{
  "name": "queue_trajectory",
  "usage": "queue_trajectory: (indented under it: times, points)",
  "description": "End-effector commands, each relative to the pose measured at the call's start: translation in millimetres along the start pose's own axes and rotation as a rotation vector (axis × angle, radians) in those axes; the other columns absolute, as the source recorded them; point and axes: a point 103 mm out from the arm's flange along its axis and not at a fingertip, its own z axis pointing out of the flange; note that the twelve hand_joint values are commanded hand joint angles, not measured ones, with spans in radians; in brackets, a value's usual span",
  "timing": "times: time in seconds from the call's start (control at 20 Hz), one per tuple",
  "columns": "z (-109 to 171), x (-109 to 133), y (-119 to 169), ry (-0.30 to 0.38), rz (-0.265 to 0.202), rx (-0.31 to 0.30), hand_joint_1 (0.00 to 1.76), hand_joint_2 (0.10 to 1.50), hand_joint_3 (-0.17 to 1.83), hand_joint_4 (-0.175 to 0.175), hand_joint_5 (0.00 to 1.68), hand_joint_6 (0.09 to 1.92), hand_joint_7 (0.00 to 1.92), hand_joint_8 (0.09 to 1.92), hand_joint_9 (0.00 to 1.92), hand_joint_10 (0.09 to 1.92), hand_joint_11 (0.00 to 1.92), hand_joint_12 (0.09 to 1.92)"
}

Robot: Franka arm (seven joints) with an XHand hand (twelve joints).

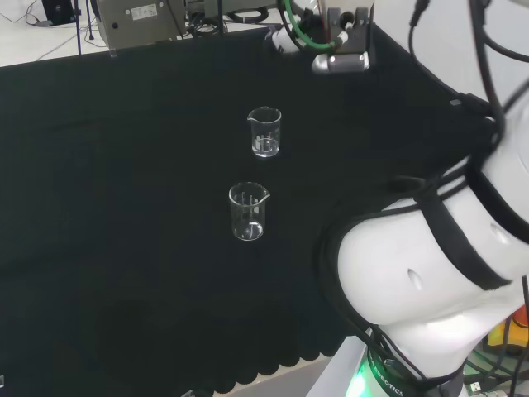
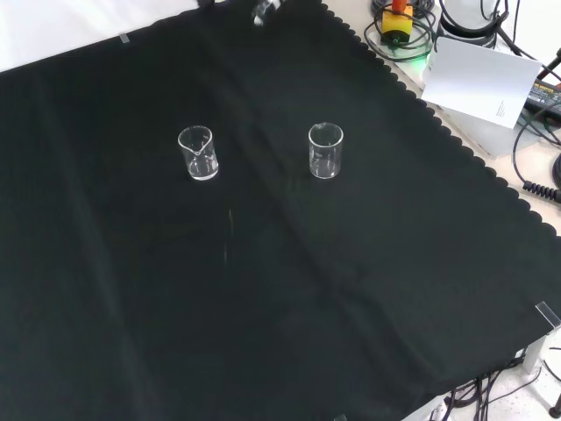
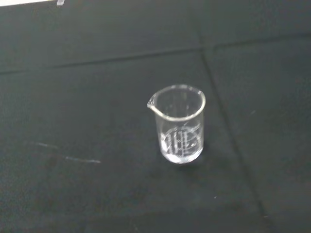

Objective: Pick up the beaker on the right.

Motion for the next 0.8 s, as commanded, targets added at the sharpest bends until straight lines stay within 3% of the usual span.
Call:
queue_trajectory:
  times: [0.05,0.45,0.6,0.8]
  points:
    - [64.6,-10.6,75.7,0.100,-0.046,0.019,0.66,1.12,-0.17,-0.001,0.33,0.09,0.18,0.62,0.40,0.64,0.17,1.37]
    - [113.5,-18.0,102.1,0.163,-0.056,0.085,0.76,1.04,-0.17,-0.006,0.32,0.09,0.15,0.61,0.38,0.64,0.17,1.37]
    - [125.0,-27.3,108.3,0.207,-0.054,0.113,0.76,1.02,-0.17,-0.002,0.23,0.09,0.06,0.58,0.30,0.63,0.13,1.37]
    - [136.3,-38.7,113.1,0.217,-0.046,0.122,0.77,0.99,-0.17,0.004,0.17,0.09,0.01,0.55,0.24,0.63,0.07,1.39]
